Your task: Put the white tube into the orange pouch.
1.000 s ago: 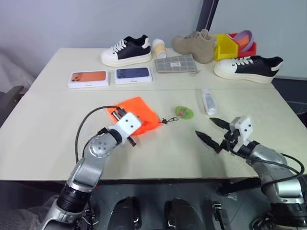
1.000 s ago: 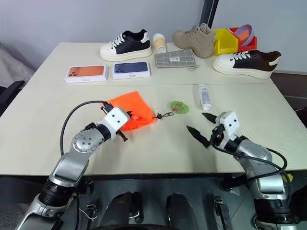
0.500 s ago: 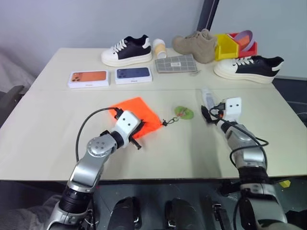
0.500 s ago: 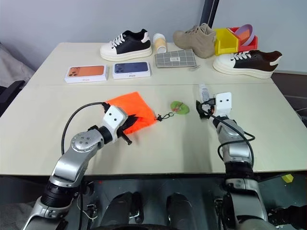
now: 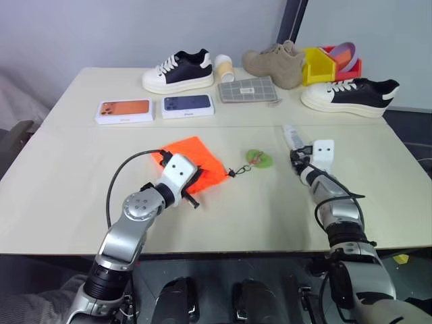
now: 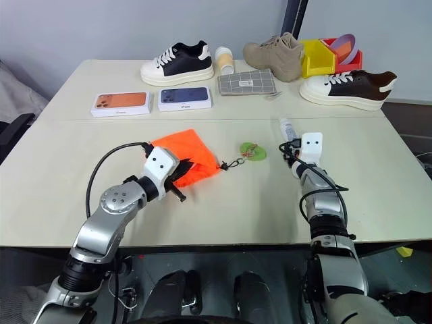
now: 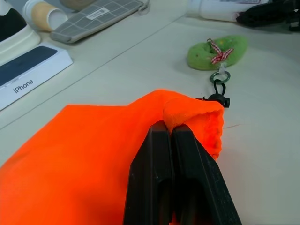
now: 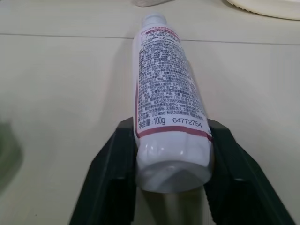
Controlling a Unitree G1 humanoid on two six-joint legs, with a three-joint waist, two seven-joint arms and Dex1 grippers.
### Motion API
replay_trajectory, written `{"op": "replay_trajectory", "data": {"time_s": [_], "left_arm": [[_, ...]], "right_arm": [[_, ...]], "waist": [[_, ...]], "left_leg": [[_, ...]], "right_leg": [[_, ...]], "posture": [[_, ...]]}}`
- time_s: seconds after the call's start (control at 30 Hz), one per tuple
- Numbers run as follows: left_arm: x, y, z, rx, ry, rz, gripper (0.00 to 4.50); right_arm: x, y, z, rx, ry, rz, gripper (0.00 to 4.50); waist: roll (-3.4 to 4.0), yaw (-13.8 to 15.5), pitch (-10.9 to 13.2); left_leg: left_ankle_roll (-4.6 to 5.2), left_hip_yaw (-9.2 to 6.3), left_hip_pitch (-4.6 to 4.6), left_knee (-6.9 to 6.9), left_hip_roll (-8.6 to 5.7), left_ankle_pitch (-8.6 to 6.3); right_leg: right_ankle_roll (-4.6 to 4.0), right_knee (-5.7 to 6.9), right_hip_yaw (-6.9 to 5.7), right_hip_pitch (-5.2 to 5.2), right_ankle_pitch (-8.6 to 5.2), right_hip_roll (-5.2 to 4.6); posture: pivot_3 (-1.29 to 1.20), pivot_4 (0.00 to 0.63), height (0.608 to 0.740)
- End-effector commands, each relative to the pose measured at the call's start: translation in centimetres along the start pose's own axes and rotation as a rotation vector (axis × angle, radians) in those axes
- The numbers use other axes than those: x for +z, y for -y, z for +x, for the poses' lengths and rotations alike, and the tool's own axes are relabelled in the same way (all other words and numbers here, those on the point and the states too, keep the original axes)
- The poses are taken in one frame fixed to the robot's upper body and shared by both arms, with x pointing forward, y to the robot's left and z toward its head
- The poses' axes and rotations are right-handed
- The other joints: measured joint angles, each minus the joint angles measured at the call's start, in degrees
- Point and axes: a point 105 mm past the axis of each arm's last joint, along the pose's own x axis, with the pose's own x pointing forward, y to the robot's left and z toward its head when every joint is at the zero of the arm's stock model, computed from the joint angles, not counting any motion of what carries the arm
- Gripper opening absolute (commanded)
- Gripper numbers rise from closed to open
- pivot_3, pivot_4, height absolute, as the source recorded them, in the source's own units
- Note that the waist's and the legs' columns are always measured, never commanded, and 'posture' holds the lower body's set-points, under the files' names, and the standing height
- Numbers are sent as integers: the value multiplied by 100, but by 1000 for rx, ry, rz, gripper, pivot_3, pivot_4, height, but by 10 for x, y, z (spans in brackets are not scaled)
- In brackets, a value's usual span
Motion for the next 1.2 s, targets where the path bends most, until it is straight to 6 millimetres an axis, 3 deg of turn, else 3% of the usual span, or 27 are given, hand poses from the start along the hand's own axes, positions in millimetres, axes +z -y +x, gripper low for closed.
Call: {"op": "replay_trajectory", "data": {"time_s": [0.03,0.17,0.27,0.33,0.43,0.5,0.67,0.9,1.2], "left_arm": [[16,-3,-4,11,59,16,0],[16,-3,-4,6,64,-2,0],[18,-4,-4,3,70,-15,0],[19,-5,-4,1,73,-24,0],[22,-6,-2,-10,81,-38,0],[23,-6,-1,-18,82,-41,0],[26,-3,0,-39,90,-38,0],[31,0,1,-56,101,-34,0],[37,19,-3,-161,125,-33,0]], "right_arm": [[26,-2,-1,20,99,-37,1253],[50,-8,-19,118,205,-102,1253],[62,-26,-49,327,253,-142,1253],[60,-41,-72,478,235,-165,1253],[42,-73,-130,808,93,-133,1253],[34,-86,-148,903,27,-105,1253],[24,-108,-158,978,-32,-62,1253],[17,-128,-152,1010,-30,-36,1253],[15,-147,-123,906,8,-52,1253]], "waist": [[0,-2,0],[3,12,2],[8,36,5],[8,23,4],[10,58,3],[8,21,4],[8,15,4],[6,43,4],[6,31,4]], "left_leg": [[0,0,0,0,0,0],[0,0,-1,-2,0,0],[0,0,-2,-3,-1,-1],[0,-3,-1,-4,0,-2],[20,-11,-2,-6,0,-14],[33,-20,2,-7,2,-23],[36,-20,5,5,3,-25],[55,-17,-8,6,-2,-36],[55,-15,-8,6,-2,-36]], "right_leg": [[0,0,0,0,0,0],[1,0,0,-2,0,-2],[2,-1,0,-2,-1,-4],[4,-2,0,-1,-3,-4],[2,-4,-2,1,-3,-6],[3,-9,-6,10,-5,-3],[-27,-10,-4,8,-8,-3],[-26,-32,-3,8,-8,-8],[-14,-33,-4,7,-2,-7]], "posture": [[0,150,740],[0,150,740],[0,150,740],[0,150,740],[0,150,740],[0,150,740],[0,150,740],[0,150,740],[0,150,740]]}}
